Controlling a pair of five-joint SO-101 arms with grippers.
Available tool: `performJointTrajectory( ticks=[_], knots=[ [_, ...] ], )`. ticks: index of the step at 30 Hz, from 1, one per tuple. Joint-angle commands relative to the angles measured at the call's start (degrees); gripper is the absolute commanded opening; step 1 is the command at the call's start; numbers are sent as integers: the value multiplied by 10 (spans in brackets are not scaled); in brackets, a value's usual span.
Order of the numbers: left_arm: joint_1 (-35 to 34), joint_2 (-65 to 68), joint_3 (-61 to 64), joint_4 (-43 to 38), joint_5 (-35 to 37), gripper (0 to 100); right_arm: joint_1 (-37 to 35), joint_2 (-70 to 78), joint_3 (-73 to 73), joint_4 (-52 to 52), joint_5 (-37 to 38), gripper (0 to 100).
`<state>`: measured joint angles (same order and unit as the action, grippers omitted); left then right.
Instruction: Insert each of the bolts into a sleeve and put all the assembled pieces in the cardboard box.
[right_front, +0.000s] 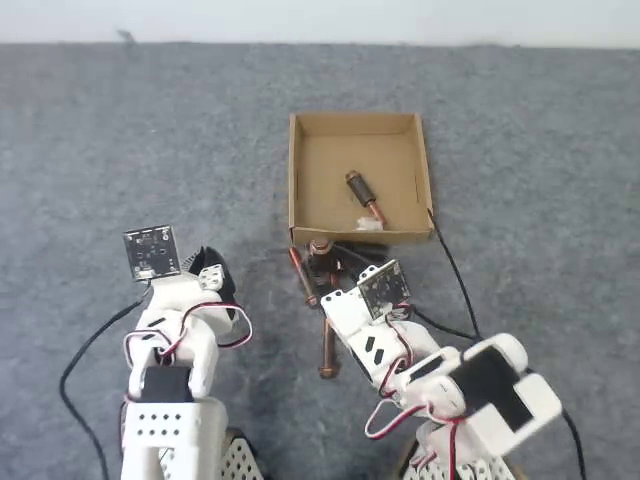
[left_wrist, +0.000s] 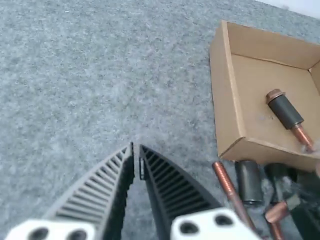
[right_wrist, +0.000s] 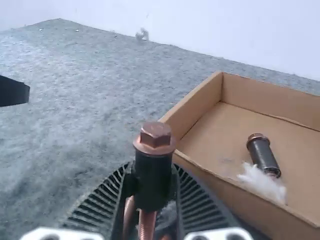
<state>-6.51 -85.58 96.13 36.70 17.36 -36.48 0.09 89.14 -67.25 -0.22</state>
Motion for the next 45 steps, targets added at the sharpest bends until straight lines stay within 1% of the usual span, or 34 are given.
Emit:
performJointTrajectory(
  ticks=[1, 4, 8, 9, 15, 18, 21, 24, 27, 29, 32, 34, 40, 45],
  knots=[
    [-1, -27, -39, 26, 1, 11, 11, -40, 5, 10, -7, 6],
    [-2, -80, -56, 104, -1, 11, 11, -40, 4, 13, -7, 6],
    [-1, -190, -37, 182, -32, 11, 11, -40, 4, 14, -7, 6],
    [-1, -201, -30, 186, -33, 11, 11, -40, 4, 14, -7, 6],
    [-2, -175, -24, 177, -36, 11, 16, -44, 5, 10, -6, 6],
    [-1, -181, 7, 178, -84, 11, 51, -54, 5, 3, -6, 6],
    [-1, -184, 4, 216, -135, 11, 68, -91, 18, 2, -6, 6],
    [-1, -184, 4, 222, -141, 11, 68, -137, 39, 2, -6, 6],
    [0, -182, 4, 221, -142, 11, 84, -179, 52, 7, -6, 6],
    [0, -182, 4, 221, -142, 11, 99, -206, 49, 45, -9, 6],
    [0, -182, 4, 219, -142, 11, 123, -252, 31, 124, -44, 6],
    [0, -182, 4, 219, -142, 11, 133, -284, 14, 184, -52, 6],
    [1, -182, 4, 219, -142, 11, 137, -370, -25, 354, -53, 6],
    [0, -183, 4, 219, -142, 11, 155, -397, -86, 484, -51, 6]
  ],
)
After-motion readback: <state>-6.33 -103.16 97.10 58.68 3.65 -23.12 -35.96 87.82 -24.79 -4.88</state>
